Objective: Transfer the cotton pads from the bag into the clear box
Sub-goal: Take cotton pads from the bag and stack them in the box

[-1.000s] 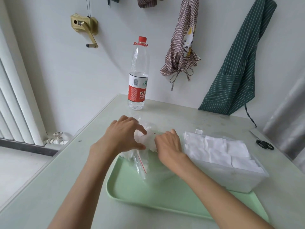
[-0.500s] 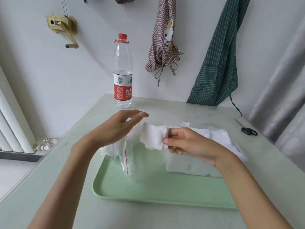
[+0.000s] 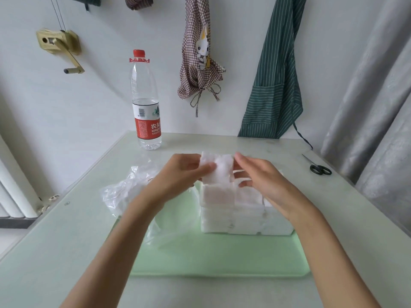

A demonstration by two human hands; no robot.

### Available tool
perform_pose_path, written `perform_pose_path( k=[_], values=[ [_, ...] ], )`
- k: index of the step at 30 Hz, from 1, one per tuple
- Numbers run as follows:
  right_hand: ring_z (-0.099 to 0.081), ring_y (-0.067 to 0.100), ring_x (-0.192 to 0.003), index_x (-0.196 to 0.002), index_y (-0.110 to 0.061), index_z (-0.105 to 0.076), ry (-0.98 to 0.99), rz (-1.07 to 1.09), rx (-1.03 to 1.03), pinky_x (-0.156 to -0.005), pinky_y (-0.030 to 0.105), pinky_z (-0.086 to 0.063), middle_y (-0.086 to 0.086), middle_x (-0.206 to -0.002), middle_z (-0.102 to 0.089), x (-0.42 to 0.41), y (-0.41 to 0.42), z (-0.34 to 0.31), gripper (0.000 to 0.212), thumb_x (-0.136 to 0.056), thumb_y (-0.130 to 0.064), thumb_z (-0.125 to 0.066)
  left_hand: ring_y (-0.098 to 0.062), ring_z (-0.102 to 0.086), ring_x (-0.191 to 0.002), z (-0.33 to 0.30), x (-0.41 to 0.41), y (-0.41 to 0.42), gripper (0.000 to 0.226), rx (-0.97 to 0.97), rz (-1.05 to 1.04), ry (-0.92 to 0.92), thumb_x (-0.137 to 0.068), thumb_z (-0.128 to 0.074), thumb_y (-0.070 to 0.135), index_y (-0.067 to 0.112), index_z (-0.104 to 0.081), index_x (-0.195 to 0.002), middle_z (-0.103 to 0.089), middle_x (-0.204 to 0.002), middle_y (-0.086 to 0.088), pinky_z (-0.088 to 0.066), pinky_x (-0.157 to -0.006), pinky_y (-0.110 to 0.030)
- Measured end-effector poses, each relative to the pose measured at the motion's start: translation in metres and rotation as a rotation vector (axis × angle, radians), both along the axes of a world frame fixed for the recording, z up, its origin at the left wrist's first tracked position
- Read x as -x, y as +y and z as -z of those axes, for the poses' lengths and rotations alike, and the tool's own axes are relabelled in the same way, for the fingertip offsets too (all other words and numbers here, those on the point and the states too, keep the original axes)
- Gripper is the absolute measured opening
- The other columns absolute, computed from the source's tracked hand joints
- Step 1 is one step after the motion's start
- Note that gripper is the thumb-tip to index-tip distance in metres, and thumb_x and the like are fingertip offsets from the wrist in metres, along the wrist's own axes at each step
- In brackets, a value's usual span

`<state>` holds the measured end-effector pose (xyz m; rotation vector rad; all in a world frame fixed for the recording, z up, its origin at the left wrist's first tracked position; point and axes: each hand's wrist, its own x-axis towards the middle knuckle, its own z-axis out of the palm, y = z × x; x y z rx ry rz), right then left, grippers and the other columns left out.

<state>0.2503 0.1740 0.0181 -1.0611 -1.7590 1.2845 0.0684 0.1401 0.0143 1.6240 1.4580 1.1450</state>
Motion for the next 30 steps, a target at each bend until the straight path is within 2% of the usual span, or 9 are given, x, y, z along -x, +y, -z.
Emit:
perform_pose_path(
  k=[2, 6, 10, 15, 19, 22, 23, 25, 30],
  values=[
    [-0.066, 0.006, -0.086, -0.115, -0.015, -0.064, 0.029, 0.079, -0.088, -0.081, 0.022, -0.053, -0.005, -0.097, -0.069, -0.005, 0.004, -0.002, 0.036, -0.089, -0.040, -0.055, -0.006, -0.052, -0.061, -0.004, -0.016, 0.008, 0.026, -0.036, -0.018, 0.002, -0.089, -0.063, 0.026, 0.002, -0.071, -0.089, -0.065, -0.071, -0.002, -0.038, -0.054, -0.015],
    [-0.062, 0.003, -0.066, -0.115, -0.016, -0.062, 0.149, 0.284, -0.304, -0.069, 0.013, -0.052, 0.002, -0.082, -0.069, -0.026, 0.011, -0.010, 0.036, -0.081, -0.007, -0.071, -0.013, -0.054, -0.067, -0.016, -0.045, 0.027, 0.027, -0.074, 0.003, 0.002, -0.088, -0.064, 0.029, 0.002, -0.070, -0.085, -0.068, -0.075, -0.014, -0.042, -0.060, -0.024],
    [-0.066, 0.003, -0.062, -0.099, -0.025, -0.067, 0.219, 0.440, -0.425, -0.066, 0.016, -0.052, -0.006, -0.067, -0.072, -0.051, 0.018, -0.014, 0.028, -0.078, -0.007, -0.074, -0.005, -0.062, -0.074, -0.040, -0.067, 0.040, 0.013, -0.031, 0.102, -0.030, -0.091, -0.060, 0.020, 0.011, -0.069, -0.095, -0.068, -0.085, -0.002, -0.052, -0.067, -0.015],
    [-0.062, -0.001, -0.056, -0.101, -0.019, -0.057, 0.296, 0.511, -0.350, -0.067, 0.017, -0.055, -0.012, -0.061, -0.070, -0.072, 0.030, -0.013, 0.030, -0.078, -0.010, -0.074, 0.000, -0.064, -0.068, -0.052, -0.079, 0.057, 0.022, 0.058, 0.108, -0.045, -0.084, -0.070, 0.021, 0.007, -0.070, -0.101, -0.070, -0.084, 0.000, -0.054, -0.068, -0.013],
    [-0.060, -0.003, -0.054, -0.083, -0.024, -0.052, 0.110, 0.555, -0.289, -0.065, 0.017, -0.050, -0.008, -0.074, -0.071, -0.080, 0.042, 0.009, 0.029, -0.074, -0.014, -0.078, 0.005, -0.053, -0.051, -0.043, -0.089, 0.070, 0.030, 0.200, 0.077, 0.281, -0.084, -0.069, 0.025, -0.001, -0.070, -0.099, -0.063, -0.061, 0.010, -0.034, -0.041, -0.002],
    [-0.063, 0.003, -0.067, -0.074, -0.023, -0.053, -0.113, 0.537, -0.253, -0.059, 0.018, -0.044, -0.008, -0.073, -0.068, -0.082, 0.047, 0.021, 0.026, -0.073, -0.016, -0.079, -0.004, -0.056, -0.063, -0.025, -0.094, 0.076, 0.023, 0.256, 0.084, 0.436, -0.083, -0.069, 0.024, 0.006, -0.074, -0.096, -0.060, -0.048, 0.012, -0.043, -0.063, -0.011],
    [-0.064, 0.006, -0.069, -0.071, -0.023, -0.054, -0.169, 0.534, -0.260, -0.058, 0.019, -0.044, -0.008, -0.071, -0.067, -0.082, 0.049, 0.024, 0.026, -0.072, -0.015, -0.079, -0.009, -0.057, -0.069, -0.018, -0.094, 0.077, 0.020, 0.255, 0.077, 0.463, -0.081, -0.071, 0.023, 0.008, -0.076, -0.093, -0.060, -0.052, 0.010, -0.047, -0.073, -0.019],
    [-0.064, 0.011, -0.067, -0.067, -0.022, -0.056, -0.248, 0.536, -0.291, -0.061, 0.023, -0.046, -0.008, -0.066, -0.067, -0.081, 0.051, 0.029, 0.025, -0.070, -0.014, -0.080, -0.015, -0.056, -0.071, -0.006, -0.094, 0.079, 0.014, 0.241, 0.049, 0.519, -0.078, -0.072, 0.025, 0.014, -0.077, -0.084, -0.061, -0.058, 0.006, -0.046, -0.072, -0.028],
    [-0.057, 0.012, -0.075, -0.073, -0.026, -0.069, -0.425, 0.542, -0.360, -0.056, 0.018, -0.035, -0.006, -0.078, -0.062, -0.081, 0.051, 0.034, 0.012, -0.073, -0.020, -0.079, -0.012, -0.059, -0.086, 0.006, -0.099, 0.077, 0.024, 0.057, -0.059, 0.662, -0.073, -0.077, 0.038, 0.030, -0.067, -0.093, -0.067, -0.090, 0.013, -0.039, -0.068, -0.025]
  ],
)
